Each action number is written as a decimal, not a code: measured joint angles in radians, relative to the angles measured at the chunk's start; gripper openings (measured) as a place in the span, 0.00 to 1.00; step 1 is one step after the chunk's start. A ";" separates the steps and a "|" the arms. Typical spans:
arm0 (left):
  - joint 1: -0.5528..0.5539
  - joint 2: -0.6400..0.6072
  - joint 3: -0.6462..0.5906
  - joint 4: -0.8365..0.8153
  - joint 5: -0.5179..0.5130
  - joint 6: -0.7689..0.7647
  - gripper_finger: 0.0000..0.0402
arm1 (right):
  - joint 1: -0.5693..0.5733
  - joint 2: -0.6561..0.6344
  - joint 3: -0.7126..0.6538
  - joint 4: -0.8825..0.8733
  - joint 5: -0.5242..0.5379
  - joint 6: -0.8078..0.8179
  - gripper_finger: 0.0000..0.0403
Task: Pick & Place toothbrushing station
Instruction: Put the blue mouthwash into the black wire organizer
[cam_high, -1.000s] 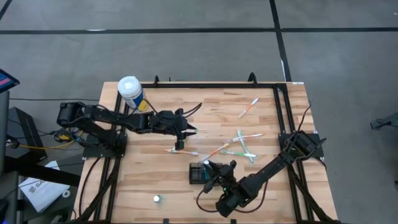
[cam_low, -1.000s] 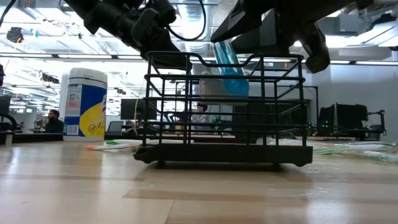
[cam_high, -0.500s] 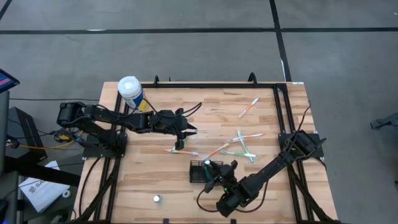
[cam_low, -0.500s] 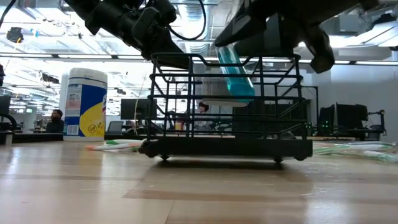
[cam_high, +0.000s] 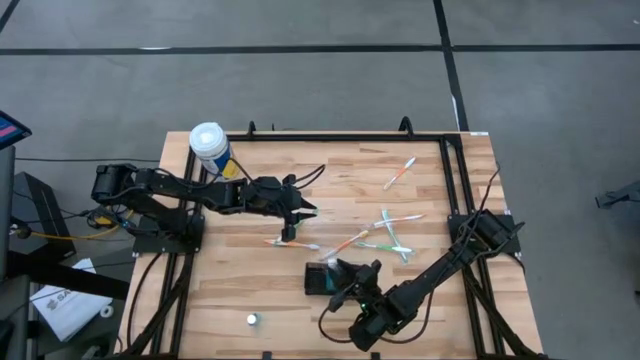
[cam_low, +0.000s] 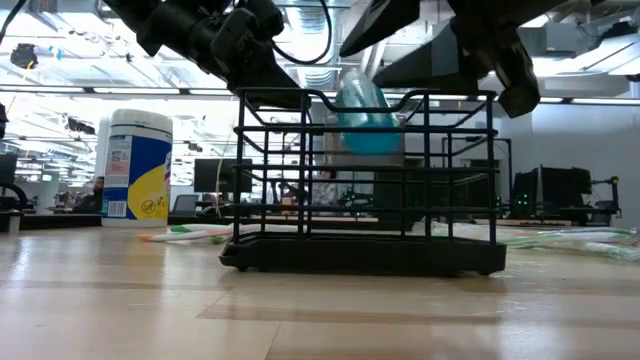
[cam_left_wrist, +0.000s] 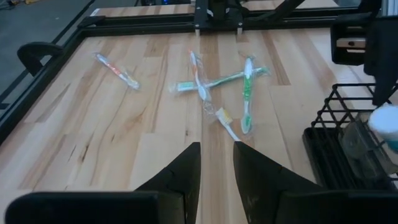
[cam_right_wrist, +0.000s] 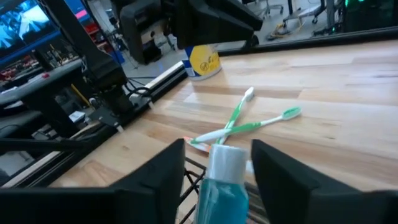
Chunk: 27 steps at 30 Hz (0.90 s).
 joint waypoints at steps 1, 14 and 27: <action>0.000 0.000 0.000 0.001 0.000 0.000 0.22 | 0.001 0.000 0.000 0.002 0.000 -0.001 0.47; 0.000 0.000 0.000 0.014 -0.001 0.000 0.22 | 0.008 -0.035 0.002 0.037 0.018 -0.125 0.40; 0.032 0.000 0.000 0.020 0.116 -0.047 0.22 | 0.013 -0.251 0.002 0.034 0.034 -0.440 0.34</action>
